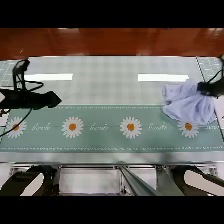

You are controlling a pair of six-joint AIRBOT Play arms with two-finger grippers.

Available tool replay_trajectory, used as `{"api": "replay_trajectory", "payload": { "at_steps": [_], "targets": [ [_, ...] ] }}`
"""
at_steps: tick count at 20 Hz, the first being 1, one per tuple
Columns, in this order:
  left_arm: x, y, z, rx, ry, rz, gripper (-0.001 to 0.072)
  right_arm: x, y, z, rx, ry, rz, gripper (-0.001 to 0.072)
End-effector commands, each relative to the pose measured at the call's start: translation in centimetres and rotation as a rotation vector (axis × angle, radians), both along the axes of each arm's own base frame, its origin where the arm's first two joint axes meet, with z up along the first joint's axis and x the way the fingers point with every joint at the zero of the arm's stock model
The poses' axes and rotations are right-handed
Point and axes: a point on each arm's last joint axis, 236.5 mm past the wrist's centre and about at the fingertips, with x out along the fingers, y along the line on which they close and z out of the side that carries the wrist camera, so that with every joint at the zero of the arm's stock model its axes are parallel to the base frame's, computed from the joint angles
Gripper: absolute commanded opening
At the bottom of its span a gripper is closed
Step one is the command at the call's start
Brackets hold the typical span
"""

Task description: Fold the shirts.

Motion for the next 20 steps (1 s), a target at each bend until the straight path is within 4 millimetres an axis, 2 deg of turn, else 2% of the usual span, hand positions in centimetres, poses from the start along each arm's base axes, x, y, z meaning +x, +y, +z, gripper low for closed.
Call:
{"api": "replay_trajectory", "payload": {
  "at_steps": [1, 3, 4, 7, 10, 12, 13, 15, 17, 20],
  "targets": [
    [0.8, 1.9, 3.6, 0.011, -0.093, 0.050, 0.0507, 1.8, 2.2, 14.3, -0.055, -0.330, 0.080, 0.0037],
    [0.5, 2.2, 5.3, 0.019, -0.146, 0.054, 0.0507, 1.4, 4.8, 22.1, -0.101, -0.493, 0.148, 0.0037],
    [0.1, 2.3, 6.1, 0.031, -0.173, 0.044, 0.0507, 0.9, 6.5, 25.4, -0.113, -0.564, 0.188, 0.0037],
    [-0.8, 3.4, 8.0, 0.091, -0.242, 0.054, 0.0507, -1.1, 12.3, 33.7, -0.118, -0.750, 0.325, 0.0037],
    [-1.9, 5.2, 8.6, 0.182, -0.260, 0.064, 0.0507, -3.5, 17.1, 39.9, -0.127, -0.904, 0.450, 0.0037],
    [-3.0, 5.2, 7.7, 0.187, -0.207, 0.052, 0.0506, -4.9, 20.2, 41.9, -0.088, -0.963, 0.525, 0.0037],
    [-3.4, 5.0, 7.3, 0.183, -0.184, 0.046, 0.0507, -5.4, 22.0, 41.9, -0.061, -0.963, 0.574, 0.0037],
    [-3.7, 4.9, 6.9, 0.173, -0.162, 0.051, 0.0506, -5.3, 25.6, 39.5, -0.001, -0.883, 0.661, 0.0037],
    [-3.7, 4.7, 6.8, 0.154, -0.155, 0.066, 0.0506, -4.8, 29.8, 35.0, 0.040, -0.728, 0.765, 0.0037],
    [-3.7, 3.8, 7.0, 0.110, -0.158, 0.058, 0.0507, -3.9, 38.3, 26.6, 0.124, -0.477, 0.936, 0.0037]
  ]
}}
